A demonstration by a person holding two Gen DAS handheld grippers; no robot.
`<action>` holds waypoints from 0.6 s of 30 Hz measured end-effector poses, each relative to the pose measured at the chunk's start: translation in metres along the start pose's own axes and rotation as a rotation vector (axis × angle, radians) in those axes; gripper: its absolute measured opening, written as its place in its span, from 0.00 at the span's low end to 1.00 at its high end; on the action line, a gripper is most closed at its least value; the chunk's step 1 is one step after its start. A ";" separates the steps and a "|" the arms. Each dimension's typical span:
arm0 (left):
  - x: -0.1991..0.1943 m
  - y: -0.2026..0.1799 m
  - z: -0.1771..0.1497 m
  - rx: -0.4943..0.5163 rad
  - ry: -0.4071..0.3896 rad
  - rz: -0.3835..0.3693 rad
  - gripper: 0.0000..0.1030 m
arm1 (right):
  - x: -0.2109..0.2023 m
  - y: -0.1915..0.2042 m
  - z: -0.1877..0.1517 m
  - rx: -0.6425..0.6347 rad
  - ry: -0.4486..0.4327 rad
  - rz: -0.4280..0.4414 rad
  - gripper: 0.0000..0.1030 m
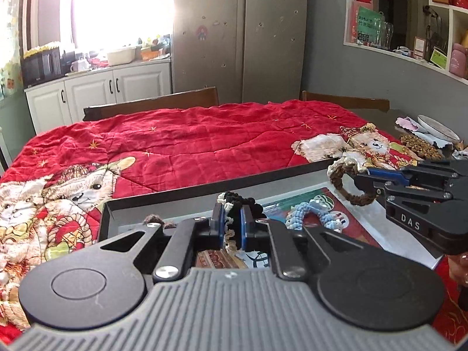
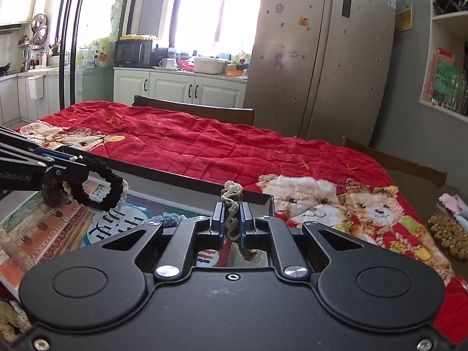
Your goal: Organize objects
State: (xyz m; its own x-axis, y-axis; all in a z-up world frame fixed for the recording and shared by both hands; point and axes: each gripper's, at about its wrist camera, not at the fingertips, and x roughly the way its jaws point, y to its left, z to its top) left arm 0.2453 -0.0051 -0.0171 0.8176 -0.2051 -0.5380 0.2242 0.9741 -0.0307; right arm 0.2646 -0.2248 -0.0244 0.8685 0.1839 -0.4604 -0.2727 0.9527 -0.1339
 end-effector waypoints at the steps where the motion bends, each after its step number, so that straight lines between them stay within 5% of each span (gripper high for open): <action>1: 0.002 0.001 0.000 -0.008 0.005 -0.003 0.13 | 0.001 0.000 -0.001 0.004 0.003 0.006 0.10; 18: 0.020 0.007 -0.003 -0.008 0.043 0.036 0.13 | 0.012 0.006 -0.003 -0.010 0.047 0.060 0.10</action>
State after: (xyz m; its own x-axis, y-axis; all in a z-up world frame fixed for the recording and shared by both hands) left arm 0.2615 -0.0017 -0.0308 0.8017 -0.1662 -0.5742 0.1911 0.9814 -0.0172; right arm 0.2722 -0.2174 -0.0339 0.8303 0.2285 -0.5082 -0.3277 0.9379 -0.1138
